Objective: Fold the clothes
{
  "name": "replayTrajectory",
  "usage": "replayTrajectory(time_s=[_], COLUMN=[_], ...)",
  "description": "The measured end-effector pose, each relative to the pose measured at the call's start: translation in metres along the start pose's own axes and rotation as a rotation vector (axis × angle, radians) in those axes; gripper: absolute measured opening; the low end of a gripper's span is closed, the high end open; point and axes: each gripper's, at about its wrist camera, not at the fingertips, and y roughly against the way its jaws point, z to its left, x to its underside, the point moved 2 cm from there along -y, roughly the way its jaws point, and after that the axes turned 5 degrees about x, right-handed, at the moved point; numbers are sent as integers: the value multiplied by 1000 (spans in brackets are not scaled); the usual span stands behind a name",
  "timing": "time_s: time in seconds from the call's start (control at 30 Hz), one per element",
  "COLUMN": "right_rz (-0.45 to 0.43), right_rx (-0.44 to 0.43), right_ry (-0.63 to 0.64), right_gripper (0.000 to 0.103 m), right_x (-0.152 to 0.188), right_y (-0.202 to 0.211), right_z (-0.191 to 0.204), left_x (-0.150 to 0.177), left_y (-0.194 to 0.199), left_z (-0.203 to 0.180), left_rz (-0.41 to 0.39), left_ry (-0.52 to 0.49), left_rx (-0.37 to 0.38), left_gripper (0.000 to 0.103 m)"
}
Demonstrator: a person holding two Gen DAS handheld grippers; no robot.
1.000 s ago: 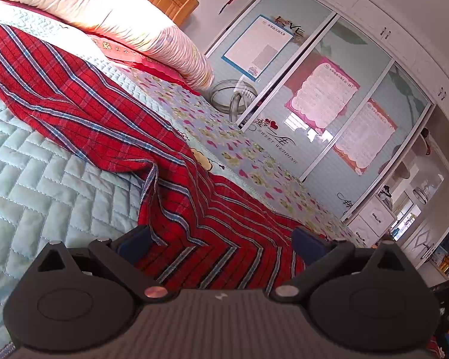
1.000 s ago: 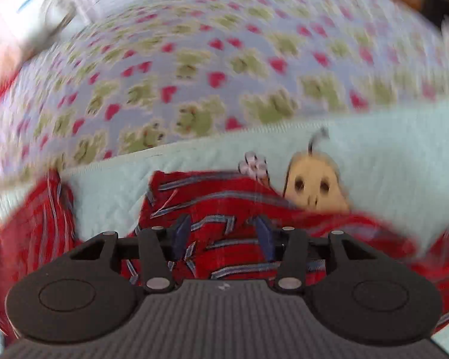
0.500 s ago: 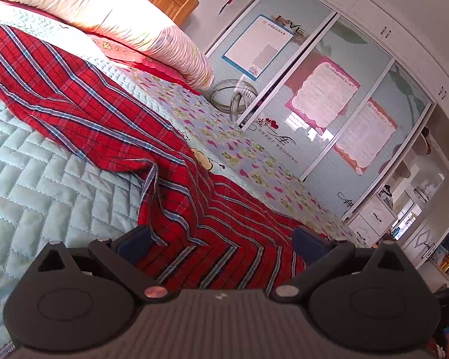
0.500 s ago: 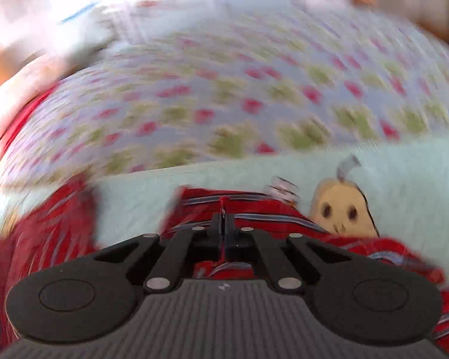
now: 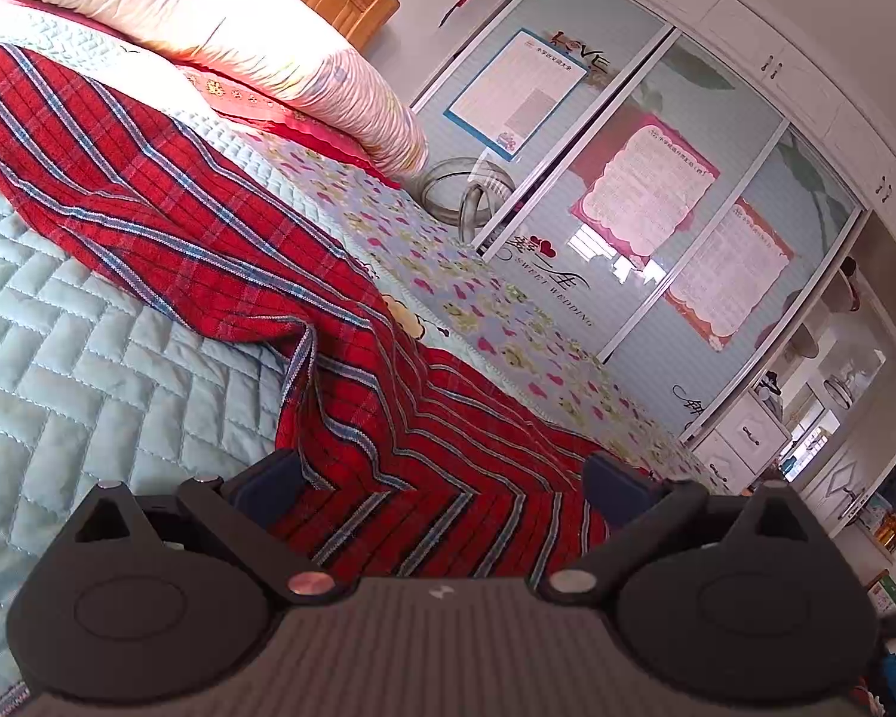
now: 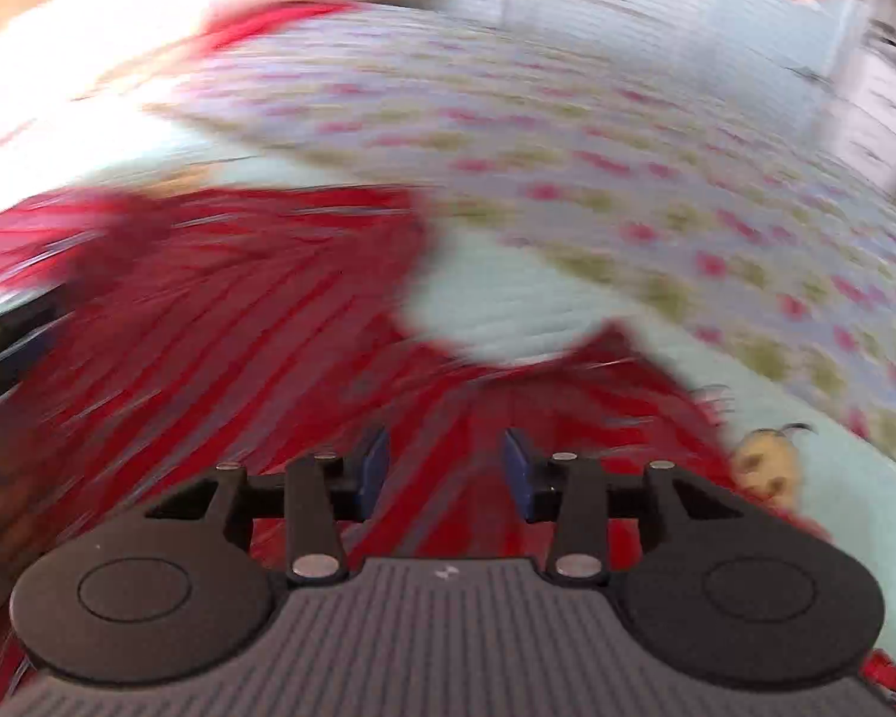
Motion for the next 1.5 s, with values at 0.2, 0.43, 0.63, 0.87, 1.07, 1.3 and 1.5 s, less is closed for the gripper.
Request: replayTrajectory(time_s=[0.2,0.43,0.63,0.87,1.07,1.3,1.5], right_rz=[-38,8,143,75,41,48,8], right_rx=[207,223,197,258,301,353,344], right_ry=[497,1142,1266,971,829,804,662], right_gripper=[42,42,2,2,2,5,41], right_x=[-6,11,6,-45,-77,-69,-77], right_y=[-44,-74,-94,-97,-126,-164,-153], right_z=[20,53,50,18,2,5,-4], left_x=[-1,-1,-1,-2,-2,-1,-2], left_y=[0,0,0,-1,-1,-2,-2], left_z=[2,2,1,1,1,1,2], left_rz=[-3,-3,-3,-5,-8,-8,-9], left_ry=[13,12,14,15,15,16,22], left_rx=[7,6,8,7,6,7,10], left_gripper=[103,103,103,103,103,103,103])
